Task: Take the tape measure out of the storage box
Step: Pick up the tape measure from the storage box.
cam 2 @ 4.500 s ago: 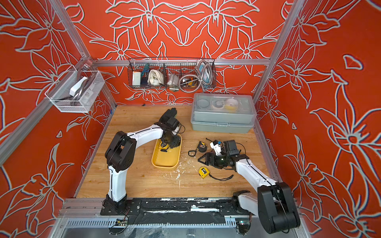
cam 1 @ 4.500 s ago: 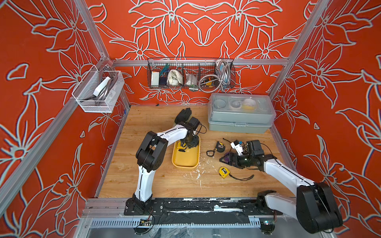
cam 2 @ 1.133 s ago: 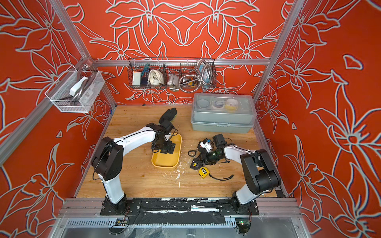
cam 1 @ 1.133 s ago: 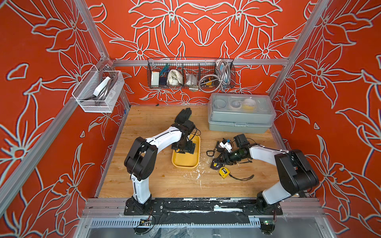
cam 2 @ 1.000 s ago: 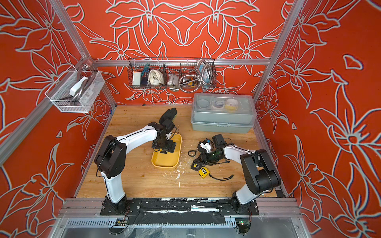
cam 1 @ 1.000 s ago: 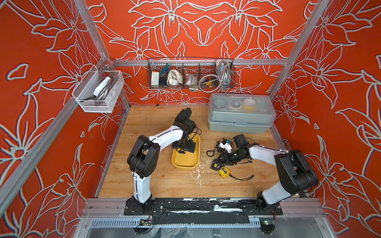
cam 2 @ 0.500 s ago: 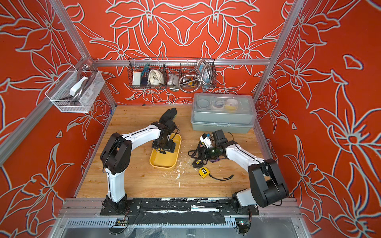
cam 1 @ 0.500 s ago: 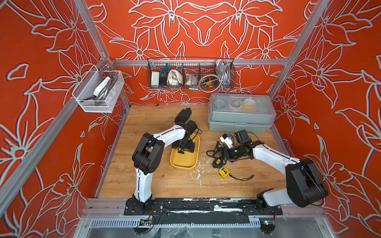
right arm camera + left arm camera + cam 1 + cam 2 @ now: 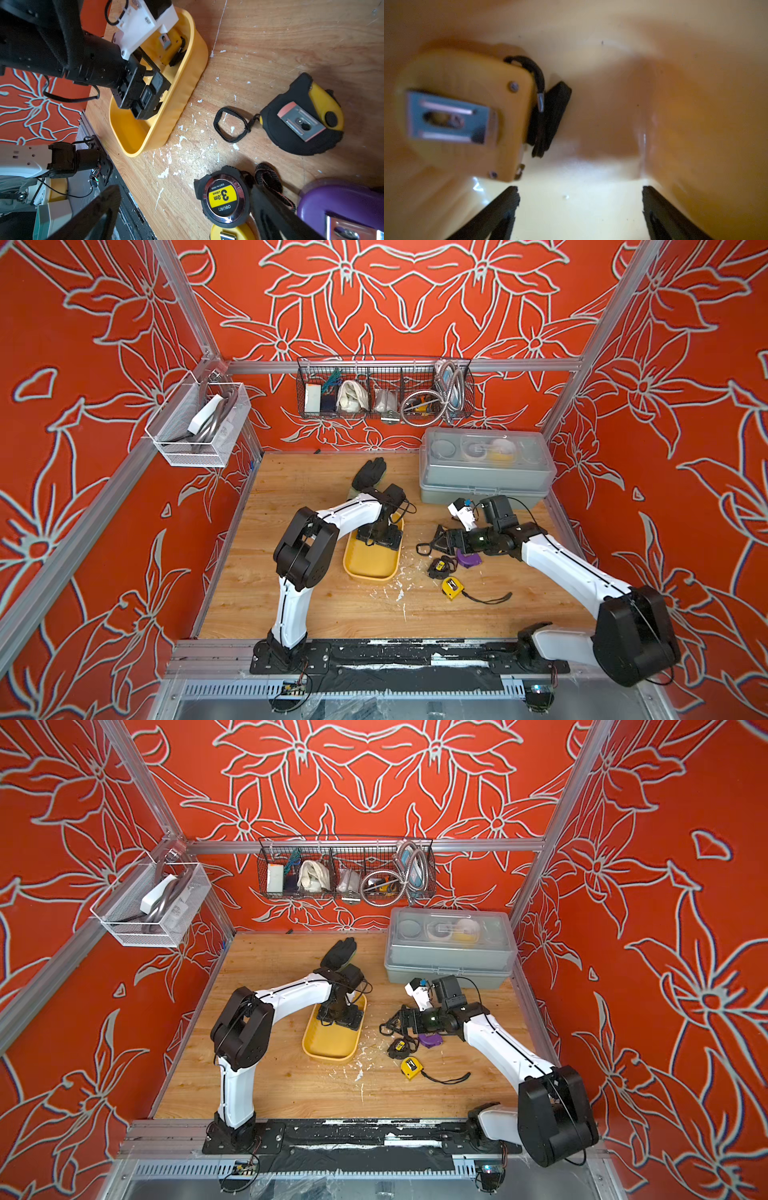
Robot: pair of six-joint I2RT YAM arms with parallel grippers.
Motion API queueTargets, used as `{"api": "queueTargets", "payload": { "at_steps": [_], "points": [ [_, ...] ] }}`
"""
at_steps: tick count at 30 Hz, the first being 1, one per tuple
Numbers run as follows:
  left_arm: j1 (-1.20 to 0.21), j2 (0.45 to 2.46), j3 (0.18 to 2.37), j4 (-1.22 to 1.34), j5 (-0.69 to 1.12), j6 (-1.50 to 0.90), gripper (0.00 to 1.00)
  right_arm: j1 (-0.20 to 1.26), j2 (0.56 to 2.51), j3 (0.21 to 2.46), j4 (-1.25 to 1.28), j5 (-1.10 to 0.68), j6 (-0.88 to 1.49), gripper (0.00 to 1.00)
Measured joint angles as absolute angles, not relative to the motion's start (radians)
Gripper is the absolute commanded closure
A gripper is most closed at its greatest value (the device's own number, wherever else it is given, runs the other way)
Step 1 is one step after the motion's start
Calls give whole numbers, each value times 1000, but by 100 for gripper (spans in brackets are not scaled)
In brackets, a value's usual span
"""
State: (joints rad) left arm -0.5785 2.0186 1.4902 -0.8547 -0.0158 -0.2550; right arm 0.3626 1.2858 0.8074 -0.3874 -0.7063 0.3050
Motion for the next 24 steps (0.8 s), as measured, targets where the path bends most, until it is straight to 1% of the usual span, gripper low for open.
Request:
{"api": "queueTargets", "payload": {
  "at_steps": [4,10,17,24],
  "points": [
    [-590,1988,1490,-855,-30,-250,2,363,1286,807,-389,-702,305,0],
    [-574,1927,1518,-861,-102,-274,2,363,1293,807,-385,-702,306,0],
    [-556,1979,1558,-841,-144,-290,2,363,1294,806,-381,-699,307,0],
    [-556,2021,1515,-773,-162,-293,2,363,1256,788,-382,-683,307,0]
  ]
}}
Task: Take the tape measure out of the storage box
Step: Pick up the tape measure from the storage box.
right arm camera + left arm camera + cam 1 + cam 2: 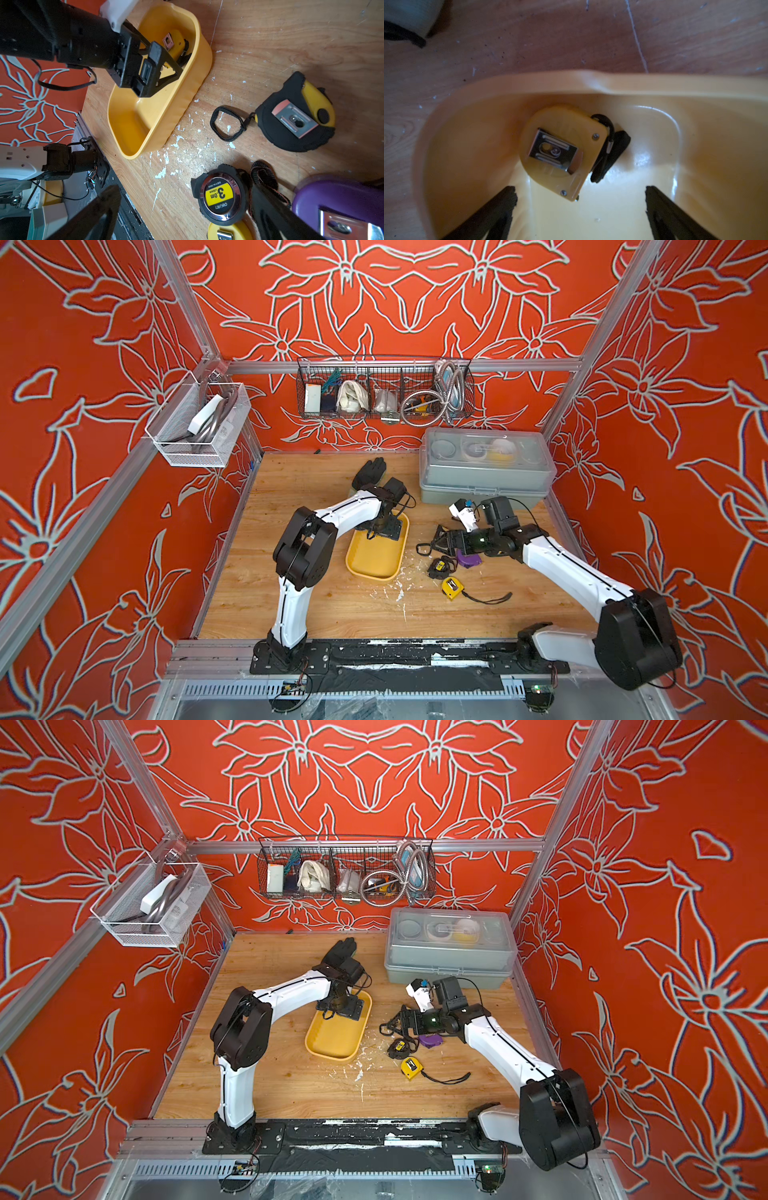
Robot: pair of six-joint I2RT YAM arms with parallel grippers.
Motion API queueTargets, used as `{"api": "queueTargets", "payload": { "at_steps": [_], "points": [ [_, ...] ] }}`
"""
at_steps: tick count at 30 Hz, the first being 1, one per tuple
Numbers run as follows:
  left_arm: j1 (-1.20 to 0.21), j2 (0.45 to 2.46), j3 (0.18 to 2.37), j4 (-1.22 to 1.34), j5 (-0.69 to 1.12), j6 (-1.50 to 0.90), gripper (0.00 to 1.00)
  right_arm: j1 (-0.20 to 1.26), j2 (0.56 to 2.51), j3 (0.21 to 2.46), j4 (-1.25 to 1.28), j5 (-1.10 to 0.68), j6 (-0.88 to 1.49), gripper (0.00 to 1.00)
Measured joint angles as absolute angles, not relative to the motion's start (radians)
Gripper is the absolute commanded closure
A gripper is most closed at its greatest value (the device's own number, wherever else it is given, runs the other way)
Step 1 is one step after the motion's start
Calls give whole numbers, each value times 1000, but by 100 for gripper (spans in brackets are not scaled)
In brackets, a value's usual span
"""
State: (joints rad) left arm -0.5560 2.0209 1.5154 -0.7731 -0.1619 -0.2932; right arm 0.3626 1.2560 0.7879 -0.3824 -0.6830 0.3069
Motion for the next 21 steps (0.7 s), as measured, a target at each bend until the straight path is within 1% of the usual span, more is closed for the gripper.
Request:
{"api": "queueTargets", "payload": {
  "at_steps": [8,14,15,21],
  "points": [
    [-556,2021,1428,-613,-183,-292,2,363,1236,784,-391,-670,301,0],
    [-556,2039,1437,-543,-207,-291,2,363,1235,784,-408,-669,292,0],
    [-556,2045,1442,-536,-208,-290,3,363,1235,784,-411,-669,290,0],
    [-556,2077,1473,-495,-204,-279,18,363,1236,784,-419,-669,278,0]
  ]
}}
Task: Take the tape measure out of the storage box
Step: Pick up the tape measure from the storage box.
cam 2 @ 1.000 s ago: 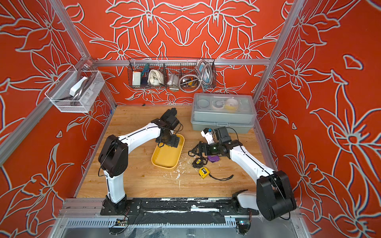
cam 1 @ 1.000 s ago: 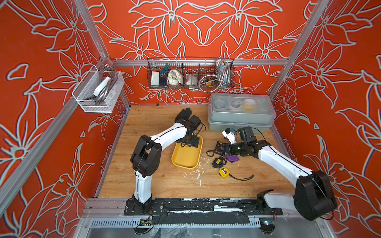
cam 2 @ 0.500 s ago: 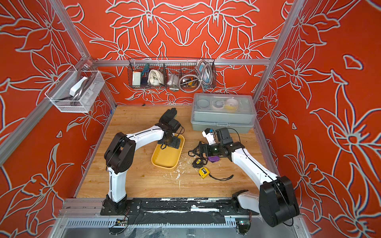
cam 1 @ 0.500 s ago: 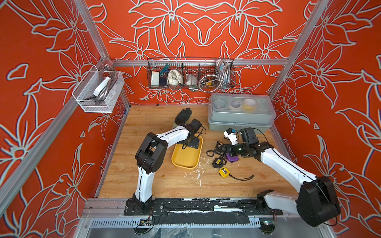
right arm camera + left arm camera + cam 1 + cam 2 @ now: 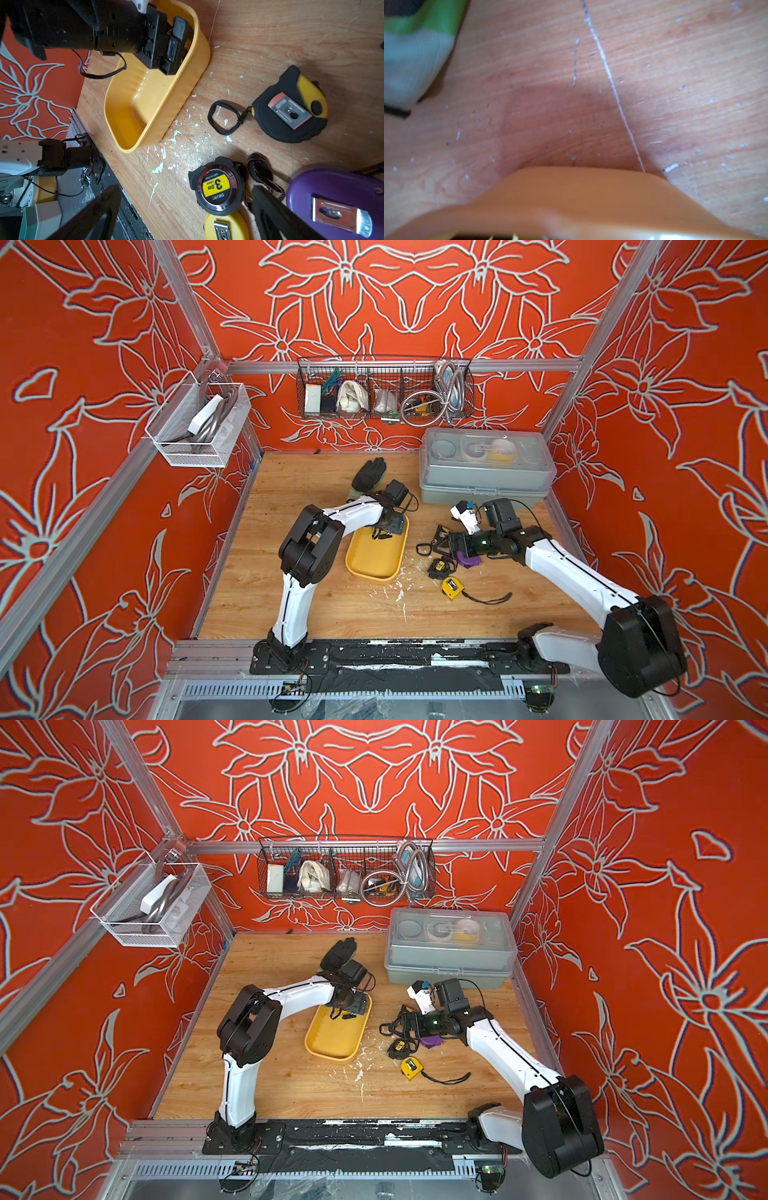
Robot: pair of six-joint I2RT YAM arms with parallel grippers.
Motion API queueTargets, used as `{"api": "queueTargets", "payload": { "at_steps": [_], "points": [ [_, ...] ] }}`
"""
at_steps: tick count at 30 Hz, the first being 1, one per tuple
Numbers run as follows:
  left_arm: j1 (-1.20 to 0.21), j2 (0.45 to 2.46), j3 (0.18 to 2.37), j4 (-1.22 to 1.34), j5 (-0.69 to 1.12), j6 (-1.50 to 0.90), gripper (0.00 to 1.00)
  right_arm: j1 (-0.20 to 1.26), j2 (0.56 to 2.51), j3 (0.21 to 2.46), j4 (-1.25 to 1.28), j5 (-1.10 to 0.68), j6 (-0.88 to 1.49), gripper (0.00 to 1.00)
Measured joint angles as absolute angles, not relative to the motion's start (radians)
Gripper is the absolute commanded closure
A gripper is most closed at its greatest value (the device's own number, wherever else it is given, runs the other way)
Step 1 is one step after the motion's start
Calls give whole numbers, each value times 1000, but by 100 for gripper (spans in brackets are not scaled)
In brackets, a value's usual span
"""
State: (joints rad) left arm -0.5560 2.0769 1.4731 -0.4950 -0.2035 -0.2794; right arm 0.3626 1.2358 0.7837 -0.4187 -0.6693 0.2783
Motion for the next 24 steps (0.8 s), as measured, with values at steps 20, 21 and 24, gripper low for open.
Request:
{"api": "queueTargets", "payload": {
  "at_steps": [20,21,24],
  "points": [
    [-553,2043,1442,-580,-133,-347,15,363,1269,784,-403,-682,276,0],
    [-553,2046,1446,-588,-130,-351,16,363,1270,784,-402,-682,276,0],
    [-553,2056,1463,-601,-120,-356,20,363,1270,784,-395,-682,277,0]
  ]
}}
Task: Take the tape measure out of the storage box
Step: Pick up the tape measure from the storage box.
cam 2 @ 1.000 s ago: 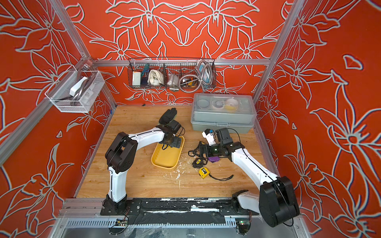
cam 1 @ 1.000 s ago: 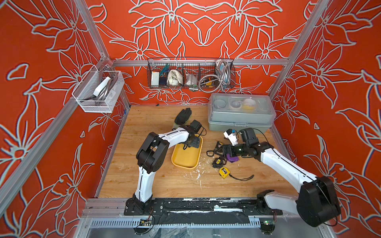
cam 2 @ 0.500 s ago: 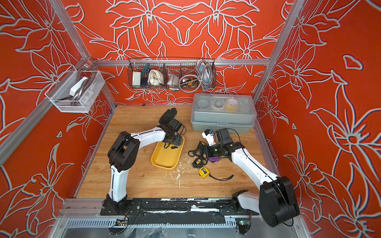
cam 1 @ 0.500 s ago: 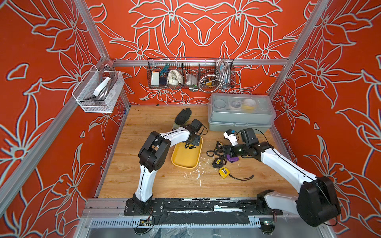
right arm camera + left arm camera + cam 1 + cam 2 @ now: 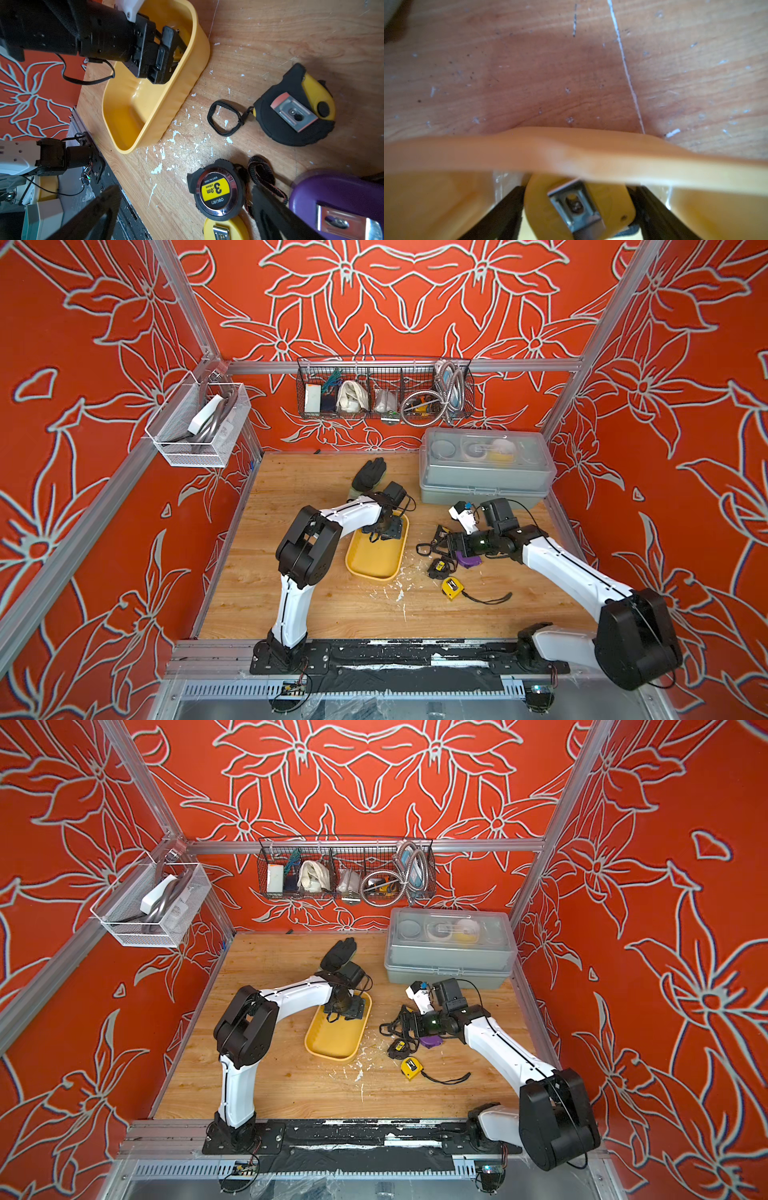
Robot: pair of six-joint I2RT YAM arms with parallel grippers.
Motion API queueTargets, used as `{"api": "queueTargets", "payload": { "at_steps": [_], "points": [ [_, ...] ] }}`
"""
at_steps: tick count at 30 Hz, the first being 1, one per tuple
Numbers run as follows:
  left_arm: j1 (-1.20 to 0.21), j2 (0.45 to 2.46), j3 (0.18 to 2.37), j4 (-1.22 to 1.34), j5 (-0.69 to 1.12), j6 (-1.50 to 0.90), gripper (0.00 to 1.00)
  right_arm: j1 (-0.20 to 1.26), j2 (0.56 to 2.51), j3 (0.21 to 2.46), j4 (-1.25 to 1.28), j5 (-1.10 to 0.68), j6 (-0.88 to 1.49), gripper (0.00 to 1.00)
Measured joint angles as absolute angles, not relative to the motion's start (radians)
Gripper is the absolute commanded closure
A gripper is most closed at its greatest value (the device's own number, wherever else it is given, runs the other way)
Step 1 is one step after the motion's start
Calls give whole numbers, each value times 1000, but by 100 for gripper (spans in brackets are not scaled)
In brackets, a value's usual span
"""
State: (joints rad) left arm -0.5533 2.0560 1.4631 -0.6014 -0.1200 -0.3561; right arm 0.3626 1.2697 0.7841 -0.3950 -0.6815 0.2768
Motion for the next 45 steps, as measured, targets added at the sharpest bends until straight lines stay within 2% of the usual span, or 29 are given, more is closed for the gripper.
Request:
{"api": "queueTargets", "payload": {
  "at_steps": [4,11,14,22,31,35,45],
  "points": [
    [-553,2062,1473,-610,-117,-358,25,363,1269,784,-390,-681,278,0],
    [-553,2065,1475,-611,-104,-347,43,363,1269,784,-387,-683,280,0],
    [-553,2055,1461,-601,-99,-332,46,363,1269,784,-382,-700,280,0],
    [-554,1927,1339,-651,-51,-235,47,363,1290,772,-284,-823,334,0],
    [-583,1646,1325,-741,39,-94,46,365,1507,835,-120,-1045,451,4],
    [-619,1565,1298,-751,100,-47,46,367,1530,875,-83,-1106,487,6],
    [-679,1444,1245,-745,168,13,46,463,1576,977,-76,-1166,510,14]
  ]
}}
